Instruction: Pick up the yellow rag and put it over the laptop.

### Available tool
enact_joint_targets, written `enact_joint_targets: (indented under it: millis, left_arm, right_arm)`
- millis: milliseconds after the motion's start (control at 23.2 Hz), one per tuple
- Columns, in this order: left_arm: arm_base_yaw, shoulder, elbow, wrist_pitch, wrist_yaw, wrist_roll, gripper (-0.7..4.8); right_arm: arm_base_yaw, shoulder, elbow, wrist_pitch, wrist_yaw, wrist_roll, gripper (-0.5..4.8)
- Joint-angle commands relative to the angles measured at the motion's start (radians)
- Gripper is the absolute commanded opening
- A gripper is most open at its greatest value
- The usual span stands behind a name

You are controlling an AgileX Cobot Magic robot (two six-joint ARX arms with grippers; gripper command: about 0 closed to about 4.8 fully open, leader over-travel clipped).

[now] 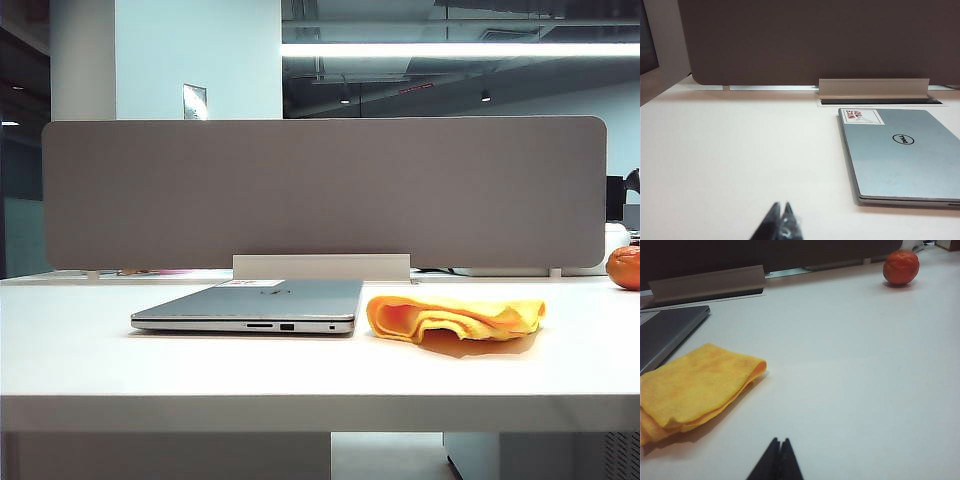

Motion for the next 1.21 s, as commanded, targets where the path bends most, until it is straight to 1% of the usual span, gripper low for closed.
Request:
enact_joint_targets:
  millis: [43, 518, 691, 734, 777, 820, 907, 950, 1036, 1122, 1209]
  left_arm:
    - [0.001, 0.001, 0.003, 0.009, 0.001, -0.003, -0.06]
    - [0.001, 0.001, 0.003, 0.009, 0.001, -0.003, -0.06]
    - [0.001, 0.001, 0.003, 0.009, 0.032, -0.019, -0.06]
    - [0.001, 0.001, 0.003, 0.008, 0.067, -0.042, -0.06]
    - [0.001, 0.001, 0.003, 0.008, 0.098, -0.044, -0.06]
    - [0.001, 0.001, 0.003, 0.008, 0.157, -0.044, -0.06]
    - [0.0, 0.001, 0.003, 0.008, 0.259, -0.046, -0.06]
    - [0.0, 0.001, 0.003, 0.006, 0.301, -0.058, -0.06]
    - [0.0, 0.001, 0.003, -0.007, 0.373, -0.131, -0.06]
    - [0.0, 0.001, 0.003, -0.028, 0.441, -0.158, -0.06]
    - [0.0, 0.001, 0.004, -0.042, 0.488, -0.176, -0.06]
  right_arm:
    - [0.0, -0.002, -0.005, 0.011, 0.005, -0.002, -0.01]
    - [0.0, -0.002, -0.005, 0.018, 0.003, 0.002, 0.0]
    - [0.0, -0.002, -0.005, 0.018, -0.103, 0.055, -0.01]
    - [0.0, -0.002, -0.004, 0.019, -0.165, 0.062, -0.01]
    - [0.0, -0.002, -0.004, 0.019, -0.206, 0.062, -0.01]
    - [0.0, -0.002, -0.004, 0.019, -0.276, 0.062, -0.01]
    - [0.001, -0.002, -0.004, 0.02, -0.357, 0.062, -0.01]
    - [0.001, -0.002, -0.004, 0.024, -0.381, 0.062, -0.01]
    - [0.001, -0.002, -0.001, 0.031, -0.431, 0.063, -0.01]
    - [0.001, -0.002, 0.002, 0.036, -0.477, 0.067, -0.01]
    - [0.001, -0.002, 0.012, 0.029, -0.489, 0.078, -0.01]
